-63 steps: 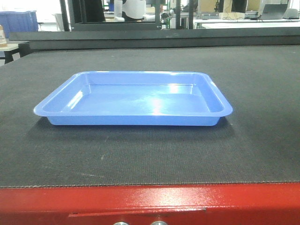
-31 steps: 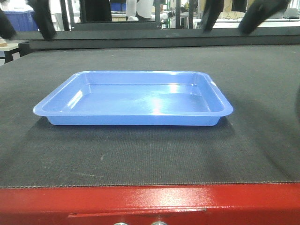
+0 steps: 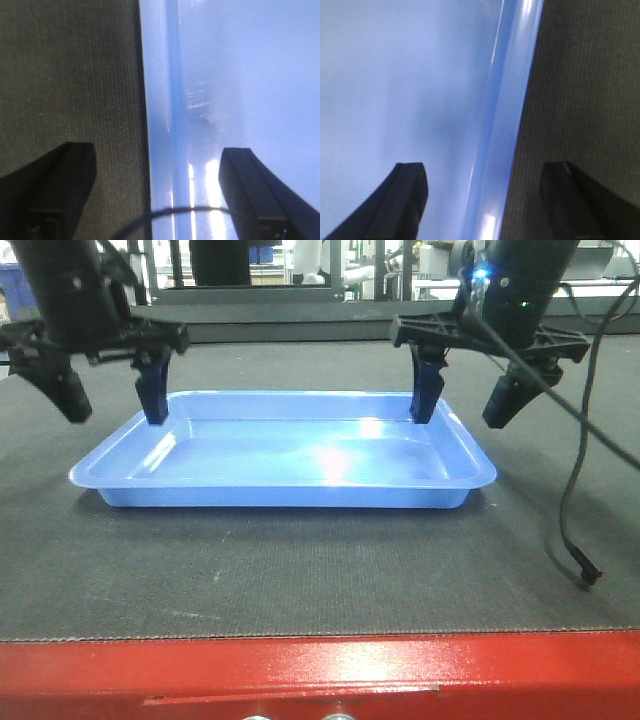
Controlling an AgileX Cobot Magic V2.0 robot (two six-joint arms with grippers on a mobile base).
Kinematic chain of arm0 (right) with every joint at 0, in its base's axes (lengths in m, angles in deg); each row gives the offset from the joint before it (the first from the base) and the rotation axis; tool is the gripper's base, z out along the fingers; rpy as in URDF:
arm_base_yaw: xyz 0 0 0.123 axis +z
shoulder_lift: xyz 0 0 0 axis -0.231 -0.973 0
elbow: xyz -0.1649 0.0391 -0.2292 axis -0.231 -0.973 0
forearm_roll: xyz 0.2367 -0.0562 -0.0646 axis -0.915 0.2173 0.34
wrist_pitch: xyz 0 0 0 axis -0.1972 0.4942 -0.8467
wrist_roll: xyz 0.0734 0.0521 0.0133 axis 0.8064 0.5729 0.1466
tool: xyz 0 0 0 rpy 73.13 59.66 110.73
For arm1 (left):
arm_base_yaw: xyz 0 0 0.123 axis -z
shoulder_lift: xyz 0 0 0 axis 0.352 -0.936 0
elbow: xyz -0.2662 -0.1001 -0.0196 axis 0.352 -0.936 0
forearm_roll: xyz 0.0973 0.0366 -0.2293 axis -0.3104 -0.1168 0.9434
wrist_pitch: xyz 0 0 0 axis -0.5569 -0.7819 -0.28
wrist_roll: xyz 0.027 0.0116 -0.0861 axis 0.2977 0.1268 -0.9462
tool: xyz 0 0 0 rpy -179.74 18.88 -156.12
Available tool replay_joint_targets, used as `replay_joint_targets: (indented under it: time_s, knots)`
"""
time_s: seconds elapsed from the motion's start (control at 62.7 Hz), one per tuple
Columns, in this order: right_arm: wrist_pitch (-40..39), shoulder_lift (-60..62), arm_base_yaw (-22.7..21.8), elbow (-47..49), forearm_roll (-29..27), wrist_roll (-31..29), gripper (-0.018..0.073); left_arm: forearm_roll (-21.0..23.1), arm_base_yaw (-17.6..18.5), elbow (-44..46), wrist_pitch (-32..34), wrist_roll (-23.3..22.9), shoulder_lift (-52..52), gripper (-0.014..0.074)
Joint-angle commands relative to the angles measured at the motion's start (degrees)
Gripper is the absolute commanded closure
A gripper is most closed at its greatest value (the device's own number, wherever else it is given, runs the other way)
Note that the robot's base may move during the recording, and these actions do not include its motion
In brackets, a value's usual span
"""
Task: Grab blue tray and place on right shelf
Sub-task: 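Lower both grippers onto opposite rims of the light blue tray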
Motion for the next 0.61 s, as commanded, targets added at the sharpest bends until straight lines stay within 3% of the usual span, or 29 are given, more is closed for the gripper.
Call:
replay_joint_targets:
  time_s: [0.0, 0.128, 0.43, 0.59]
  knots:
    - [-3.40, 2.17, -0.39, 2.18, 0.18, 0.26, -0.0020, 0.20, -0.37, 2.07, 1.74, -0.61, 2.03, 0.0178]
    - [-3.52, 0.89, -0.39, 2.18, 0.61, 0.26, 0.0008, 0.31, -0.35, 2.07, 1.74, -0.61, 1.09, 0.0178]
    - [-2.97, -1.15, -0.39, 2.18, 0.72, 0.20, 0.0273, 2.37, -0.35, 2.07, 2.55, -0.71, 0.87, 0.0203]
    - [-1.12, -1.66, -0.39, 2.18, 0.79, 0.09, 0.0288, 2.67, -0.35, 2.07, 2.44, -0.71, 0.87, 0.0253]
